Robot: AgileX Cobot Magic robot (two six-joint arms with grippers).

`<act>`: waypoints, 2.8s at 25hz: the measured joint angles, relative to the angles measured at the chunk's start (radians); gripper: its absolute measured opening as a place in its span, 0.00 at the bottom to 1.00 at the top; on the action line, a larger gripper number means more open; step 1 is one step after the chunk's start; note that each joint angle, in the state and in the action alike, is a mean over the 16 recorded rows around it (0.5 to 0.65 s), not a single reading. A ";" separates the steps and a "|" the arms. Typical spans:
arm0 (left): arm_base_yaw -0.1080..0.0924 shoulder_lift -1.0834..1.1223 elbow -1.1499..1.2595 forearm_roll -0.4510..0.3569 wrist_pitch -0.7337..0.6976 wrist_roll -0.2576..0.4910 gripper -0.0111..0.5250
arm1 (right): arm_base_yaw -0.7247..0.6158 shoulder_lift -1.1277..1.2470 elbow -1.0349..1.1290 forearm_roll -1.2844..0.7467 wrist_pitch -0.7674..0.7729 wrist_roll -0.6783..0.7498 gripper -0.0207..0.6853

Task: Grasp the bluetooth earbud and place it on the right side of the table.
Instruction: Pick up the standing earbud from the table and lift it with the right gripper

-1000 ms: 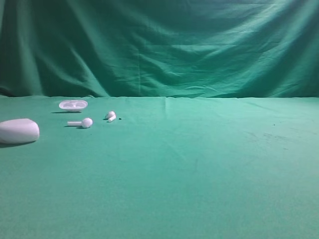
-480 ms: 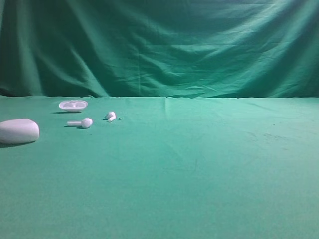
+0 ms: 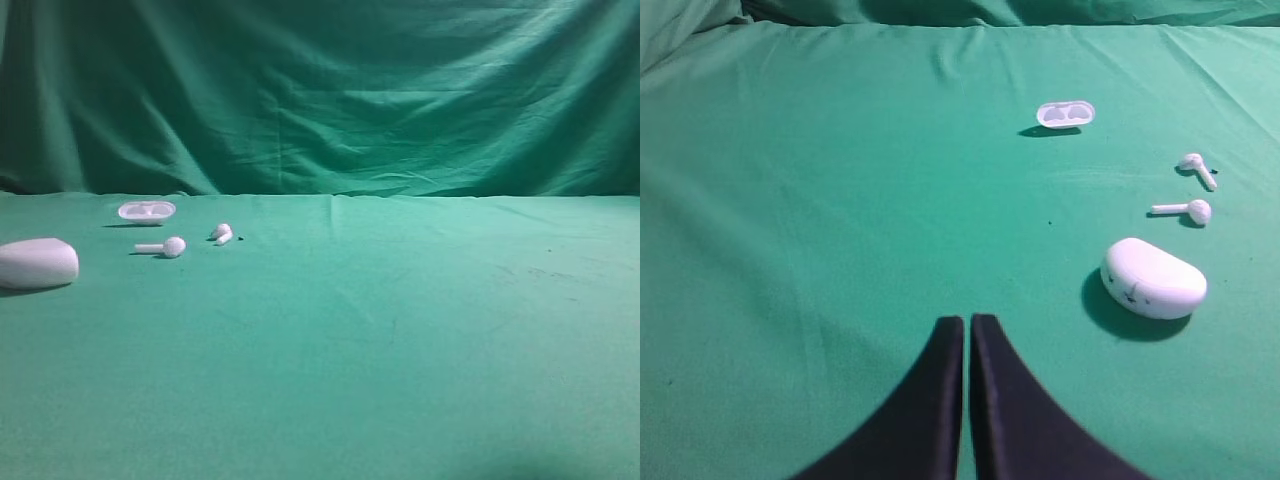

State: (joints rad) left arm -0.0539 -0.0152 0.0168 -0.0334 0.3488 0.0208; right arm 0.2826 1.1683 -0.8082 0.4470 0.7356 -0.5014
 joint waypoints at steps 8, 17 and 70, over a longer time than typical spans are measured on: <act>0.000 0.000 0.000 0.000 0.000 0.000 0.02 | 0.209 0.306 -0.287 -0.179 0.054 0.144 0.03; 0.000 0.000 0.000 0.000 0.000 0.000 0.02 | 0.345 0.617 -0.610 -0.276 0.098 0.229 0.08; 0.000 0.000 0.000 0.000 0.000 0.000 0.02 | 0.430 1.223 -1.282 -0.495 0.207 0.409 0.16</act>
State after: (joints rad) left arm -0.0539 -0.0152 0.0168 -0.0334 0.3488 0.0208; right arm 0.7123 2.3912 -2.0900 -0.0485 0.9425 -0.0919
